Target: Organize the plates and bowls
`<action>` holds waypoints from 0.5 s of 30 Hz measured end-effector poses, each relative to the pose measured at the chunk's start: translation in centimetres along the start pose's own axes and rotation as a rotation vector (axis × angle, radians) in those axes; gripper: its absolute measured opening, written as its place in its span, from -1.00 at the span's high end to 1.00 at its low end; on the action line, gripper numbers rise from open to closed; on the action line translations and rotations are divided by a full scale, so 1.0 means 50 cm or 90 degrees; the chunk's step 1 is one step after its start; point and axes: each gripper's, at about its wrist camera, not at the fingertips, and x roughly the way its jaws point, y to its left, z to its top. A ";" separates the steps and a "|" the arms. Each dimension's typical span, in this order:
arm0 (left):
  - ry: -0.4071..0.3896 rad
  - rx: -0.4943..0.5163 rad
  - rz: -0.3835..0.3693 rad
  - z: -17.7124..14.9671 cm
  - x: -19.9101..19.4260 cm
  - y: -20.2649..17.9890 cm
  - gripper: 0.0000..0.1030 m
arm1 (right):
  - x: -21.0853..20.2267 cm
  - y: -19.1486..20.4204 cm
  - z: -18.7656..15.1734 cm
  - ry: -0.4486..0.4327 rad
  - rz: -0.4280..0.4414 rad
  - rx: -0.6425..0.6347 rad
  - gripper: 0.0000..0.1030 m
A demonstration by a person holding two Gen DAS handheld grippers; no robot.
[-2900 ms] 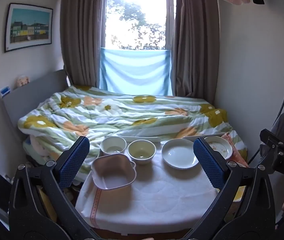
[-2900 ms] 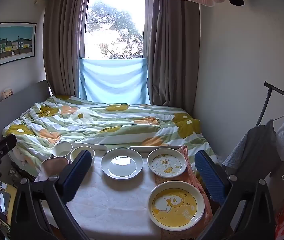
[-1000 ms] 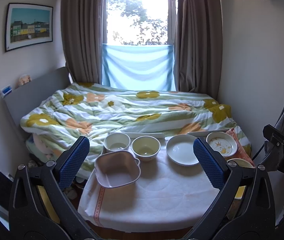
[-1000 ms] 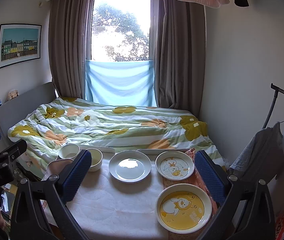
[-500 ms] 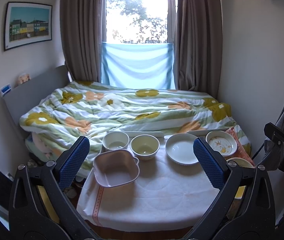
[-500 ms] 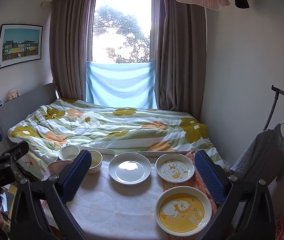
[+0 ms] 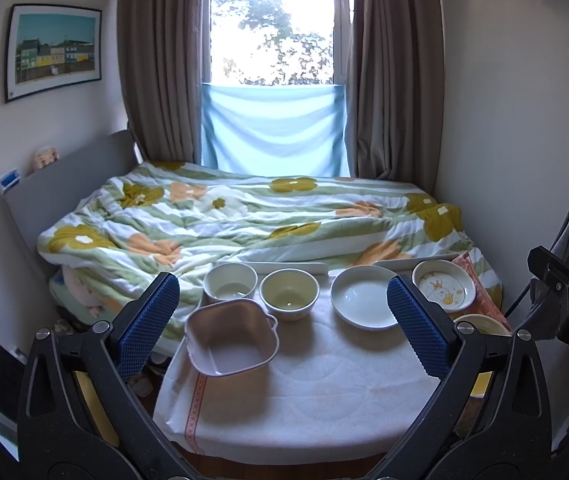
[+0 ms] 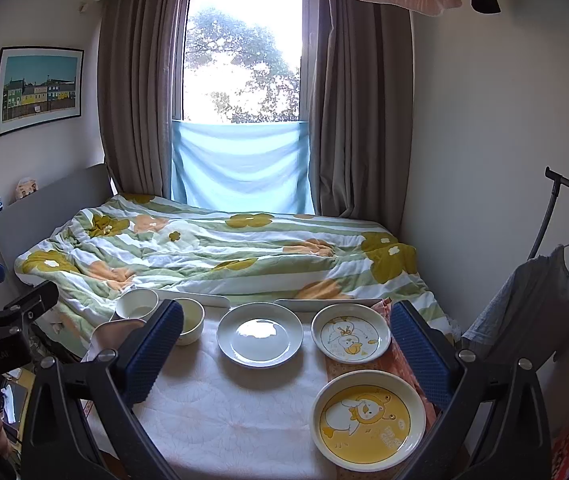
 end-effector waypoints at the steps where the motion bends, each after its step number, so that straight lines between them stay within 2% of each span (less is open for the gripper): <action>1: 0.000 0.000 0.000 0.000 0.000 0.000 -0.99 | -0.001 0.001 -0.001 -0.002 -0.001 0.000 -0.99; 11: 0.008 0.006 -0.003 0.000 0.011 -0.007 -0.99 | 0.003 0.000 0.001 0.000 0.001 0.008 -0.99; 15: 0.037 0.011 -0.013 0.007 0.042 -0.026 -0.99 | 0.009 -0.021 0.003 0.009 0.005 0.033 -0.99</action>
